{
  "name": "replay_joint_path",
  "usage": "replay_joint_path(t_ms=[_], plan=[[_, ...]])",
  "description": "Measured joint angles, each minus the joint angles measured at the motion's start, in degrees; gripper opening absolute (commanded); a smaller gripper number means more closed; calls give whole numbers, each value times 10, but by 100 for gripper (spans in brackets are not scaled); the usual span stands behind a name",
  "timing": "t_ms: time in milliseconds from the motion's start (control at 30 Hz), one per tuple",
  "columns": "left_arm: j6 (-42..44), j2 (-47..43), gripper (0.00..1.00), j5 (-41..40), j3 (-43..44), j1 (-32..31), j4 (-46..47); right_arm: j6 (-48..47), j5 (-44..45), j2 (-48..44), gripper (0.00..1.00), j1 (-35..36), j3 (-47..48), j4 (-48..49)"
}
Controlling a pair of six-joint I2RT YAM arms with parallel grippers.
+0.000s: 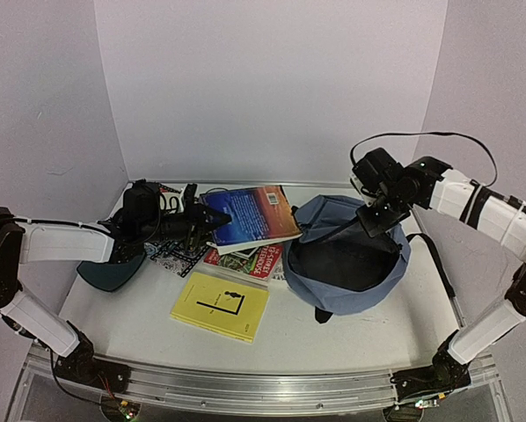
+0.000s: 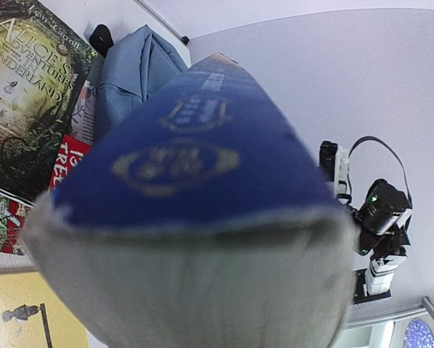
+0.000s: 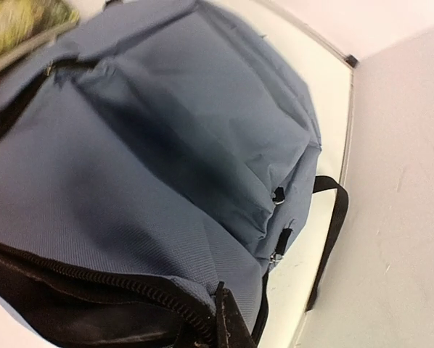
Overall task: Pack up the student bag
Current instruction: Pick up the largest pocket of the bag from the student bag, then place the book in the largest pocket of the bag.
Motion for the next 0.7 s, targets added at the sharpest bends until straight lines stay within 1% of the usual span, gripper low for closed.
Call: replay_joint_path(t_ms=[67, 167, 400, 567, 667, 700], plan=[[0, 0, 0, 4, 0, 0, 0, 32, 6, -12, 0, 0, 0, 5], [-2, 0, 0, 22, 2, 0, -2, 114, 17, -40, 0, 0, 1, 19], [-6, 0, 0, 56, 7, 0, -6, 250, 42, -58, 0, 0, 11, 38], [-17, 3, 0, 75, 8, -7, -6, 292, 47, -58, 0, 0, 25, 57], [-22, 26, 0, 85, 26, -26, -6, 297, 34, -58, 0, 0, 29, 73], [-27, 50, 0, 94, 45, -41, -6, 299, 24, -58, 0, 0, 29, 83]])
